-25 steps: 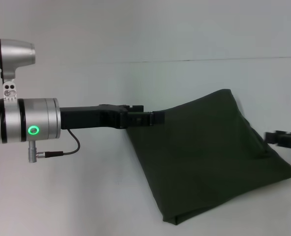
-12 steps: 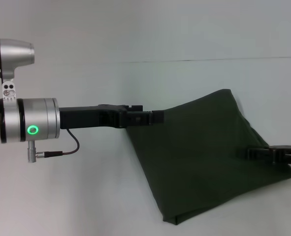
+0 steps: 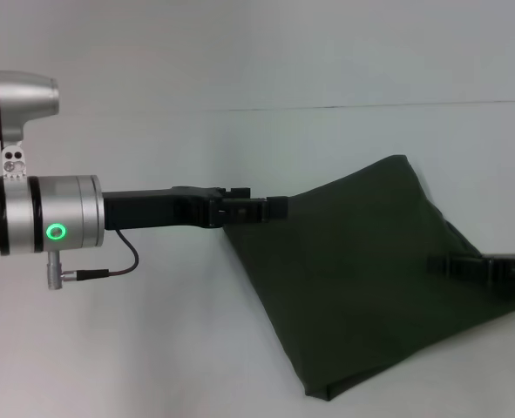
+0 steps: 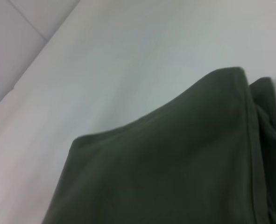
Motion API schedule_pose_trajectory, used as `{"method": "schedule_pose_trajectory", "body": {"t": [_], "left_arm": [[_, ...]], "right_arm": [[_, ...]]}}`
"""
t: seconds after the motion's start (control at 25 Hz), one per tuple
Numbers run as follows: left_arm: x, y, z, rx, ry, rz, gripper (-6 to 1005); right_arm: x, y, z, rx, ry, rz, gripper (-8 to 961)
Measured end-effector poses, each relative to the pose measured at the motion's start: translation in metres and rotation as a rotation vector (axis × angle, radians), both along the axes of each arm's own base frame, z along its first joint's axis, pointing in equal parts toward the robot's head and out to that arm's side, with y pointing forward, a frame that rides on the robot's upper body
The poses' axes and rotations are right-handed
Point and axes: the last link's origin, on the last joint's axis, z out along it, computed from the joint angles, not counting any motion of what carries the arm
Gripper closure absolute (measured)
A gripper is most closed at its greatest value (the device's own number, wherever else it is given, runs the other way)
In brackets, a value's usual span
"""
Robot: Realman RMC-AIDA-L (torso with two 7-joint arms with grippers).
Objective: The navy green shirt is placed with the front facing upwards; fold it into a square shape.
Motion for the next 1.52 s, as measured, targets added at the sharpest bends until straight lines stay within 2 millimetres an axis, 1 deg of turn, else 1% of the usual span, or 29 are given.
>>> {"method": "schedule_pose_trajectory", "body": {"t": [0.08,0.16,0.28,0.4,0.48,0.64,0.76,1.04,1.08,1.12,1.24,1.52], "left_arm": [[-0.001,0.001,0.001,0.002,0.002,0.012,36],[-0.003,0.002,0.001,-0.002,0.004,0.033,36],[-0.008,0.003,0.001,-0.012,0.005,0.093,36],[-0.018,0.009,0.0,-0.041,0.014,0.232,36],[-0.025,0.012,-0.001,-0.086,0.025,0.348,36],[-0.031,0.011,-0.006,-0.189,0.012,0.534,35],[-0.031,0.008,-0.013,-0.244,-0.002,0.602,35],[-0.024,0.002,-0.039,-0.317,0.0,0.651,42],[-0.024,0.002,-0.039,-0.317,0.0,0.651,46],[-0.025,0.0,-0.047,-0.313,0.016,0.657,50],[-0.027,-0.001,-0.052,-0.3,0.045,0.654,50],[-0.033,0.0,-0.056,-0.263,0.08,0.666,50]], "right_arm": [[-0.005,0.001,0.004,0.011,0.015,0.035,341],[-0.012,-0.001,0.014,0.035,0.054,0.087,340],[-0.019,-0.008,0.038,0.12,0.141,0.158,340],[-0.019,-0.016,0.058,0.205,0.205,0.204,339],[-0.017,-0.02,0.063,0.23,0.215,0.213,339],[-0.014,-0.023,0.065,0.25,0.203,0.228,339],[-0.014,-0.023,0.065,0.254,0.191,0.248,338],[-0.018,-0.021,0.066,0.254,0.184,0.279,338],[-0.018,-0.021,0.066,0.253,0.184,0.283,338],[-0.019,-0.021,0.066,0.252,0.186,0.289,338],[-0.02,-0.022,0.066,0.249,0.188,0.297,339],[-0.019,-0.023,0.066,0.249,0.193,0.296,338]]}}
